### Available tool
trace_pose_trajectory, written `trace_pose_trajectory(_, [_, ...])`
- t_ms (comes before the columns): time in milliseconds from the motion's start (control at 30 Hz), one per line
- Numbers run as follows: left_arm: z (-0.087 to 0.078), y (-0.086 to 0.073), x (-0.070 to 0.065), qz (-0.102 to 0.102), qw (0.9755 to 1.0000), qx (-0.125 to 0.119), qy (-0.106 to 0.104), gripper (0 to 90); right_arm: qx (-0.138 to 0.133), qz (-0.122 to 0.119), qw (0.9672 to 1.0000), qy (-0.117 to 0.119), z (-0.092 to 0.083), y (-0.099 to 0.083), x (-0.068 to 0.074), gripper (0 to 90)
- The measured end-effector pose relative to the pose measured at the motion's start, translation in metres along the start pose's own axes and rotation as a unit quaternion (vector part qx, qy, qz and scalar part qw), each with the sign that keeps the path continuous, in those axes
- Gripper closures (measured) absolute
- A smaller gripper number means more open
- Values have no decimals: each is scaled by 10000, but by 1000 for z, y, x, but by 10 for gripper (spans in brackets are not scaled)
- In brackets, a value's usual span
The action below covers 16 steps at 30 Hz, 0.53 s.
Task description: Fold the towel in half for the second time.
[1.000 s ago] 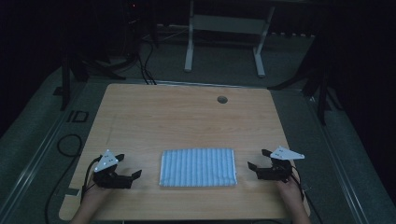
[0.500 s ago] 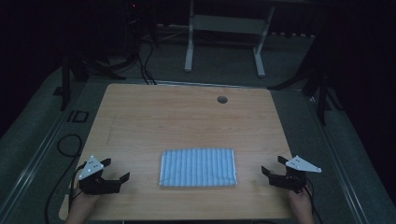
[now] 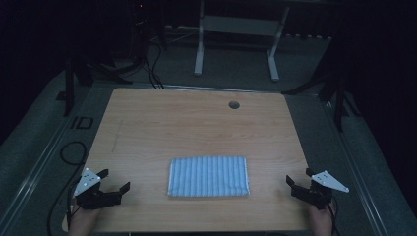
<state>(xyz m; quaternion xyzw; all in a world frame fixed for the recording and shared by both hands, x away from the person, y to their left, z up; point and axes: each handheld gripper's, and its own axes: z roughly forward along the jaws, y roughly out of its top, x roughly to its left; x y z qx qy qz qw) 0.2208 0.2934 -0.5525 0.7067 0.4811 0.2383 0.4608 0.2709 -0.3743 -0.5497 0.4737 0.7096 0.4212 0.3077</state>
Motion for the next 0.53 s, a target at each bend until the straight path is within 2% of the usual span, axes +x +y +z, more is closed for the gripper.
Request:
trace_pose_trajectory(133, [0, -1, 0, -38, 10000, -18, 49, 29, -114, 3, 9999, -59, 0, -1, -1, 140])
trace_pose_trajectory(533, [-3, 0, 4, -187, 9995, -204, 146, 30, -163, 185, 9997, -27, -1, -4, -4, 141])
